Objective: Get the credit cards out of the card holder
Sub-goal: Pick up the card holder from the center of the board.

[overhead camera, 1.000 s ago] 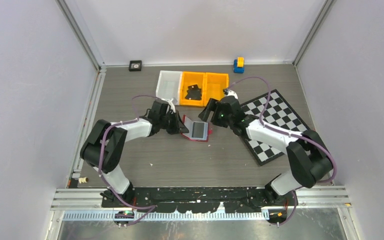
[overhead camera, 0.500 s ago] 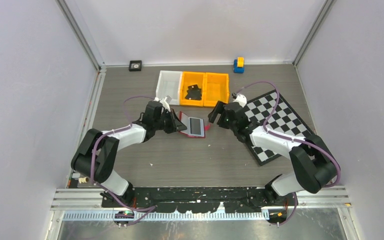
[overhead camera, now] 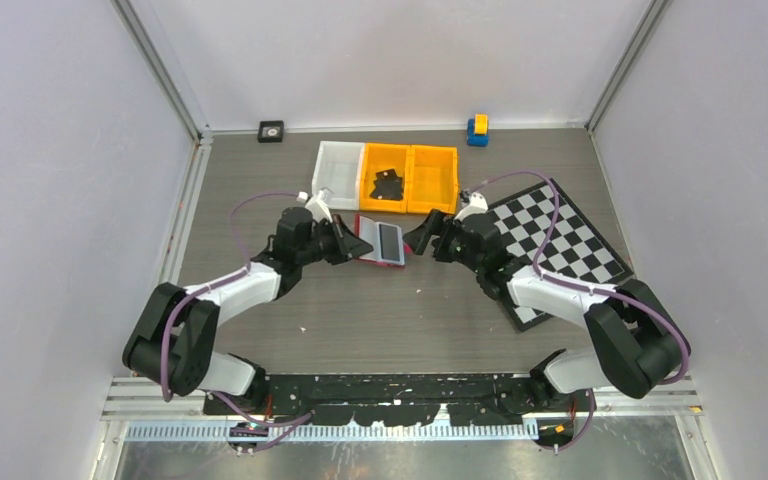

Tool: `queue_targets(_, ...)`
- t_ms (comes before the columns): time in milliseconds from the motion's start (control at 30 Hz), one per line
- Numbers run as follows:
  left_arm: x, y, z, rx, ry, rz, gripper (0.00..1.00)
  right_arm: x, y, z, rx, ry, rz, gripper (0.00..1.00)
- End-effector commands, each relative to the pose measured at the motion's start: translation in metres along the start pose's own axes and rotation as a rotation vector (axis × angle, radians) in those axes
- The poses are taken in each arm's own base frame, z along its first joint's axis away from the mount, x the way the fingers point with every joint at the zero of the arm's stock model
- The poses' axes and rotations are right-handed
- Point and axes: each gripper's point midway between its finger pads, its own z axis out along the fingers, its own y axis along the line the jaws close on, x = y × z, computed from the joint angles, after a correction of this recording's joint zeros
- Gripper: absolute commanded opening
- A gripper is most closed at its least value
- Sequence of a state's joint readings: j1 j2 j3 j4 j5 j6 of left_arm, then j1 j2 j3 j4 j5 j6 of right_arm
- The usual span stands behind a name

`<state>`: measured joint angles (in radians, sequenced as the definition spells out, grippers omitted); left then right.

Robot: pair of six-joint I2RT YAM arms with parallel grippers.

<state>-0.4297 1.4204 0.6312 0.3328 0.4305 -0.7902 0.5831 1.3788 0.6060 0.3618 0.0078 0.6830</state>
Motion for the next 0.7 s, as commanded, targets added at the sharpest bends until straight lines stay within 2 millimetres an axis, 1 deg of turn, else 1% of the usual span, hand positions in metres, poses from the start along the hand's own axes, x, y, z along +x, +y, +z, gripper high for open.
queue_targets(0, -0.035, -0.034, -0.018, 0.121, -0.157, 0.062, 0.00, -0.023, 0.042, -0.006, -0.207, -0.064, 0.006, 0.91)
queue_targets(100, -0.041, -0.034, -0.026, 0.121, -0.206, 0.064, 0.00, -0.022, 0.048, -0.005, -0.262, -0.054, 0.031, 0.91)
queue_targets(233, -0.044, -0.036, -0.031, 0.129, -0.225, 0.049, 0.00, -0.021, 0.054, -0.006, -0.326, -0.041, 0.055, 0.91)
queue_targets(433, -0.049, -0.048, -0.039, 0.193, -0.254, 0.039, 0.00, -0.016, 0.062, -0.006, -0.388, -0.018, 0.053, 0.91)
queue_targets(567, -0.051, -0.055, -0.045, 0.230, -0.268, 0.034, 0.00, -0.011, 0.059, 0.001, -0.375, 0.007, 0.069, 0.92)
queue_targets(667, -0.054, -0.060, -0.052, 0.245, -0.285, 0.038, 0.00, -0.008, 0.051, 0.007, -0.329, 0.015, 0.080, 0.92)
